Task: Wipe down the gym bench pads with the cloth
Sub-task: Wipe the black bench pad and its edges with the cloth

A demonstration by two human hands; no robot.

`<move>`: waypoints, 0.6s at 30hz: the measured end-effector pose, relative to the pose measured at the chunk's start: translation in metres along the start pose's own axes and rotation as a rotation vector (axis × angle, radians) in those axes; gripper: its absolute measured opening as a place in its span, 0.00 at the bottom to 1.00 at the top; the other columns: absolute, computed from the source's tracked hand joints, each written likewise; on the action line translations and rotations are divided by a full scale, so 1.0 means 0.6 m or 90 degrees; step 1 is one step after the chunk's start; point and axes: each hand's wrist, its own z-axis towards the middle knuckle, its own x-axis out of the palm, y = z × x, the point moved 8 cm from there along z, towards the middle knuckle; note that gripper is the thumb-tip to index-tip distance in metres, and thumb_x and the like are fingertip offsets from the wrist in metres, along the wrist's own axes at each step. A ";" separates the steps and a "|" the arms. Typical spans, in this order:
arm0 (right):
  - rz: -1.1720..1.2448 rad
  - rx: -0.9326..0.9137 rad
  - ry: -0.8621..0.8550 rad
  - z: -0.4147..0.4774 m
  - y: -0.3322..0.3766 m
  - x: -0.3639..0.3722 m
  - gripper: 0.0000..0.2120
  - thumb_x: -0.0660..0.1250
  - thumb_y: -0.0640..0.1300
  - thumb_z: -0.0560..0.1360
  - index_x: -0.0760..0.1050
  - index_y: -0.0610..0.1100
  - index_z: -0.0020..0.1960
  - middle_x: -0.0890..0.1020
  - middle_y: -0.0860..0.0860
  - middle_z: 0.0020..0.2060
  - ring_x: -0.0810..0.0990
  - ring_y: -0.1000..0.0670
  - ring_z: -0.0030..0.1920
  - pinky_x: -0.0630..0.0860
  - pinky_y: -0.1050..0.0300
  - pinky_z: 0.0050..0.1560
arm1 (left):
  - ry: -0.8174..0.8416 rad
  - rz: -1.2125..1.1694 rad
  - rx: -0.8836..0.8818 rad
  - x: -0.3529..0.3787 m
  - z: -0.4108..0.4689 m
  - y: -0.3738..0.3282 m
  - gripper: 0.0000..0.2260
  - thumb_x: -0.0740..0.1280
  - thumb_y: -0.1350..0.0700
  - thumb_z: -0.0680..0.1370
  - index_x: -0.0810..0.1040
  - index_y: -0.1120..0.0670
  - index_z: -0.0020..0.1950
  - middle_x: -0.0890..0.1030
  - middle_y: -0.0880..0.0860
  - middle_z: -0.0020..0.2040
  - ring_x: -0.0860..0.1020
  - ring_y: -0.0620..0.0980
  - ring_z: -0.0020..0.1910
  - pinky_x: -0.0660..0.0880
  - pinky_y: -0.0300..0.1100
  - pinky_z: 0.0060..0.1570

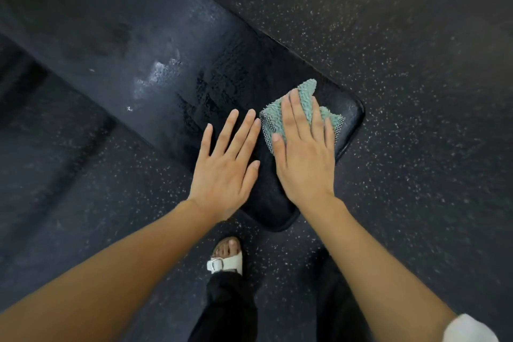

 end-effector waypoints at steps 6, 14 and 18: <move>0.036 0.118 -0.044 -0.084 0.011 -0.002 0.28 0.51 0.52 0.82 0.57 0.44 0.79 0.59 0.50 0.79 0.56 0.44 0.78 0.52 0.49 0.76 | 0.025 0.010 0.132 -0.005 0.025 -0.009 0.27 0.47 0.48 0.83 0.52 0.55 0.81 0.51 0.51 0.81 0.48 0.52 0.80 0.48 0.60 0.76; 0.343 0.212 -0.113 -0.159 -0.023 0.019 0.27 0.48 0.52 0.84 0.45 0.50 0.80 0.44 0.57 0.80 0.42 0.52 0.80 0.52 0.45 0.78 | 0.027 0.013 0.261 -0.005 0.081 -0.080 0.26 0.47 0.50 0.83 0.52 0.53 0.81 0.51 0.49 0.82 0.46 0.51 0.80 0.45 0.58 0.77; 0.409 0.242 -0.190 -0.118 -0.057 0.012 0.29 0.49 0.54 0.84 0.43 0.49 0.80 0.44 0.54 0.80 0.42 0.52 0.80 0.45 0.38 0.78 | 0.007 0.007 0.289 -0.008 0.104 -0.106 0.25 0.47 0.51 0.83 0.53 0.53 0.81 0.52 0.49 0.81 0.48 0.49 0.80 0.46 0.57 0.77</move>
